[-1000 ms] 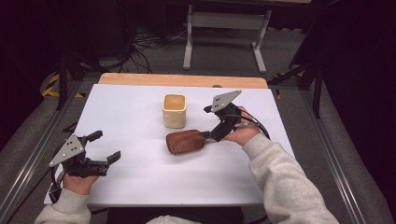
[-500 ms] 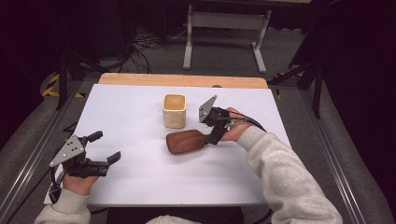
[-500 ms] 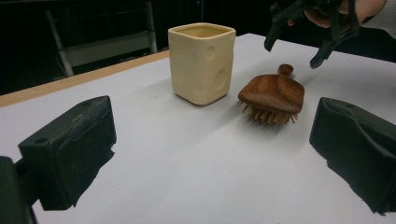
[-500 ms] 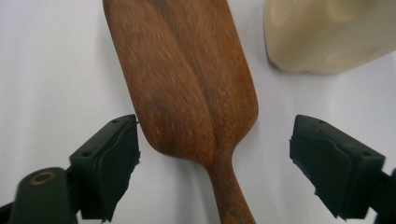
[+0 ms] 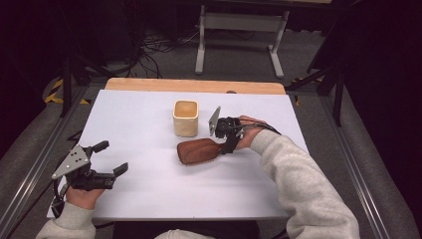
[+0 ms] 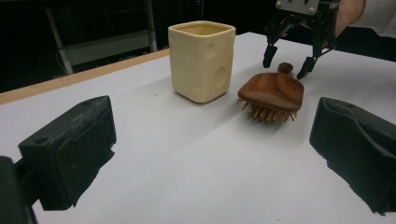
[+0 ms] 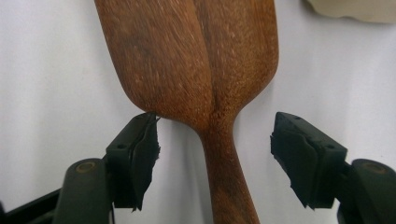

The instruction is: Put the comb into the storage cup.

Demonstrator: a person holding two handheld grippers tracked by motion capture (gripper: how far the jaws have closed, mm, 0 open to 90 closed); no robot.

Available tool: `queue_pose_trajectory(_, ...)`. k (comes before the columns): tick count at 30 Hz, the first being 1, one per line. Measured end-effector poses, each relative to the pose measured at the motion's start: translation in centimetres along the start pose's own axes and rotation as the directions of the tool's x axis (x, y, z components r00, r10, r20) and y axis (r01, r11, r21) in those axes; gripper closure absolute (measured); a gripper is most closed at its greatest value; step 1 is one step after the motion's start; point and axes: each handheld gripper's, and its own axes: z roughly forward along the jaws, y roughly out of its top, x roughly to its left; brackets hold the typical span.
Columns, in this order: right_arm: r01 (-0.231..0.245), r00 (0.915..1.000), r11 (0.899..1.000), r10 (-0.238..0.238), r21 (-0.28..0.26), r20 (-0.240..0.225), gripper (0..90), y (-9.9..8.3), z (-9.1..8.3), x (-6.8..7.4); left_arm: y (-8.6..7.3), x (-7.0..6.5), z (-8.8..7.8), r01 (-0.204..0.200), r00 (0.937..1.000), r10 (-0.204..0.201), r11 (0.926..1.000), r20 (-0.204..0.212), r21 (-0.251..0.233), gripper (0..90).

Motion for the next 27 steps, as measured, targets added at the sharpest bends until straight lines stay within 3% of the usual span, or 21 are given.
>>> queue_pose_trajectory(9, 0.018, 0.999, 0.998, -0.016, 0.055, -0.041, 43.5, -0.4, 0.8, -0.5, 0.0, 0.0, 0.0, 0.005, 1.0, -0.005, 1.0, 0.005, -0.003, 1.4)
queue_pose_trajectory(14, 0.048, 0.9977, 0.996, -0.044, 0.076, -0.05, 52.1, -0.2, 1.2, -0.5, -0.1, 0.0, 0.0, 0.005, 1.0, -0.005, 1.0, 0.005, -0.002, 1.4)
queue_pose_trajectory(17, 0.09, 0.9949, 0.992, -0.085, 0.091, -0.054, 58.9, 0.0, 1.7, -0.5, -0.1, 0.0, 0.0, 0.002, 1.0, -0.002, 1.0, 0.006, 0.0, 1.4)
queue_pose_trajectory(21, 0.121, 0.992, 0.987, -0.116, 0.105, -0.05, 71.1, 0.2, 1.8, -0.3, -0.1, 0.0, 0.0, 0.006, 0.9999, -0.006, 1.0, 0.009, -0.002, 1.4)
queue_pose_trajectory(27, 0.139, 0.9898, 0.984, -0.134, 0.107, -0.049, 72.4, 0.2, 2.0, -0.3, -0.1, 0.0, 0.0, 0.008, 0.9999, -0.008, 1.0, 0.009, -0.004, 1.4)
